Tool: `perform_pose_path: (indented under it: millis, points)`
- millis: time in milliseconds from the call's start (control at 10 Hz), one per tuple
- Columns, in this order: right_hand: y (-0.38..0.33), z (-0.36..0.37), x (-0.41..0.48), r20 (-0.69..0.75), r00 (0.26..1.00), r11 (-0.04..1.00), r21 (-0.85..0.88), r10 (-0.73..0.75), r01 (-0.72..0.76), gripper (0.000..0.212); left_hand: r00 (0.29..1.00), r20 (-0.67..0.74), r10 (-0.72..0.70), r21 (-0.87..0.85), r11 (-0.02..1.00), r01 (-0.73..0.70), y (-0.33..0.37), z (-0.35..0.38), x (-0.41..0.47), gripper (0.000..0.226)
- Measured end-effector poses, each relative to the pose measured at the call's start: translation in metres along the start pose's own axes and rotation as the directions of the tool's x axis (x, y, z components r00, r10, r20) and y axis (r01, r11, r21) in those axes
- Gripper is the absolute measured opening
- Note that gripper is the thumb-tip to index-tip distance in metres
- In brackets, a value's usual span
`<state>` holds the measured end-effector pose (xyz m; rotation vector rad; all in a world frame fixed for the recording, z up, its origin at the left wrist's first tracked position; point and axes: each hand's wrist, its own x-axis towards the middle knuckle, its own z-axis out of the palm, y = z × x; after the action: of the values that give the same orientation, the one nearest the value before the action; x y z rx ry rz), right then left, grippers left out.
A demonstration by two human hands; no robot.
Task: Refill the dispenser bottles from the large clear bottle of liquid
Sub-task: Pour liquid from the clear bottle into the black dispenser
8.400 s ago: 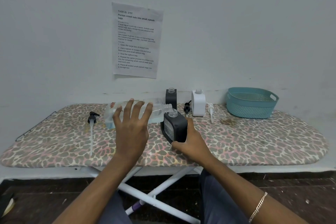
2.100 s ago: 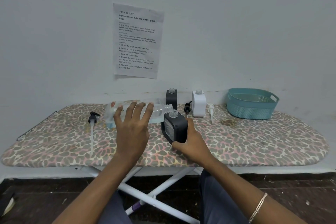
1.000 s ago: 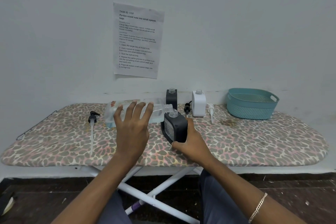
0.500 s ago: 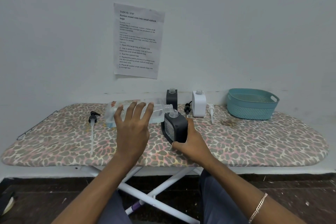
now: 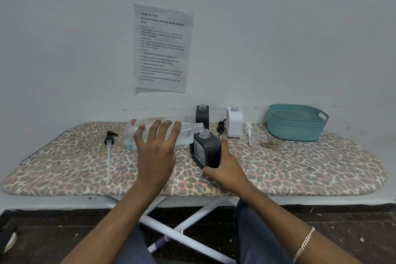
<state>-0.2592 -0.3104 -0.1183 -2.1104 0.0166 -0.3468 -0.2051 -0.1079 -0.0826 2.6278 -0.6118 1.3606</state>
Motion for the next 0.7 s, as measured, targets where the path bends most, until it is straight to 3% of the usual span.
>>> perform_pose_path:
  millis: [700]
  points:
    - [0.0003, -0.0005, -0.0001, 0.000, 1.000, 1.000, 0.014, -0.003, 0.003, 0.075, 1.000, -0.006, 0.012, 0.004, 1.000, -0.012, -0.0007, 0.0011, -0.0001, 0.074]
